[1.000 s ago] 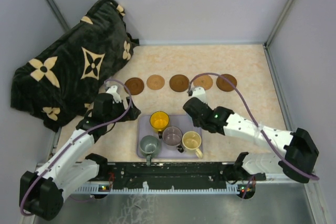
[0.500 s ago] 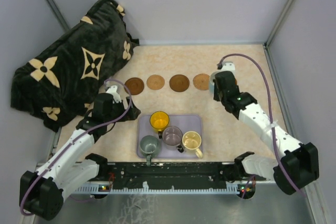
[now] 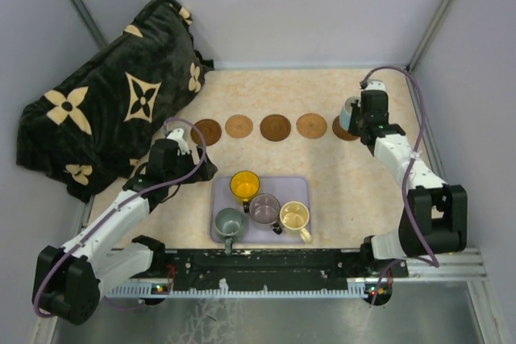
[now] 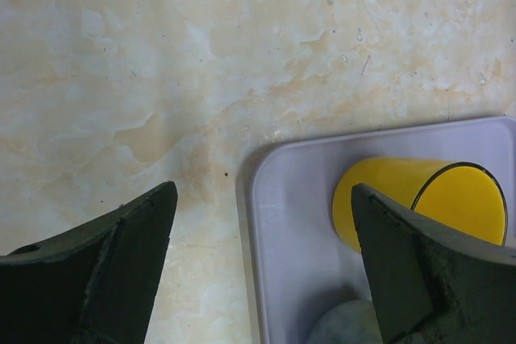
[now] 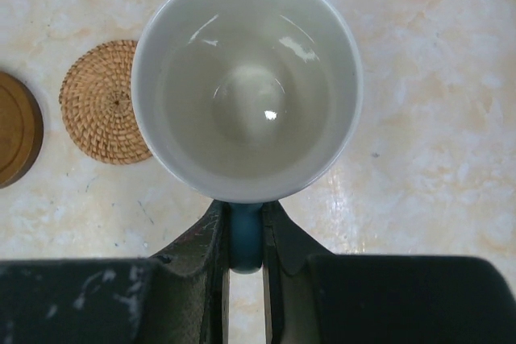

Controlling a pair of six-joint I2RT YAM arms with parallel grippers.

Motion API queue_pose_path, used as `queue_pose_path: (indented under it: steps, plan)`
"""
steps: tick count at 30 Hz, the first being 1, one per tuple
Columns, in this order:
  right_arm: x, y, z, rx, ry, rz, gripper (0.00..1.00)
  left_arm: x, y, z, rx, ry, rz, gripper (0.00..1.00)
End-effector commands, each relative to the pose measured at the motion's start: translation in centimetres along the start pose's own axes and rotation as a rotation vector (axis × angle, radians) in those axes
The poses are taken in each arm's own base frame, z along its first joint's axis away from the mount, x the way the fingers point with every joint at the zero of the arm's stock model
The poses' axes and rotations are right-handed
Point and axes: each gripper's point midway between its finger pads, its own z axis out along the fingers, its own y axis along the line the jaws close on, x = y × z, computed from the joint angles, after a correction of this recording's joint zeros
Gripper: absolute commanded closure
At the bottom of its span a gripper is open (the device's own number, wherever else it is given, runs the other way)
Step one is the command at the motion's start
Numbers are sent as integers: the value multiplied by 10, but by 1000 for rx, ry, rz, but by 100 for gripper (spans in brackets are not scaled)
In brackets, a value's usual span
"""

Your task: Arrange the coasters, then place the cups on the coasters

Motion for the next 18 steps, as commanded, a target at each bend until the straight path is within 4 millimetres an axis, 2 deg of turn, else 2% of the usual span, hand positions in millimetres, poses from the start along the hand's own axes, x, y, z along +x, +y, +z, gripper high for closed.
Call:
queue_pose_path:
  steps: [1,7,18]
  plan:
    - [-92,12,-1,-73,-241,1,100,-25,-9,2,14,-69,10,5]
    - [-93,7,16,-84,-203,-8,100,-23,-9,6,18,-60,4,5]
    - [-82,1,29,-77,-121,-88,100,-24,-8,5,11,-64,0,5]
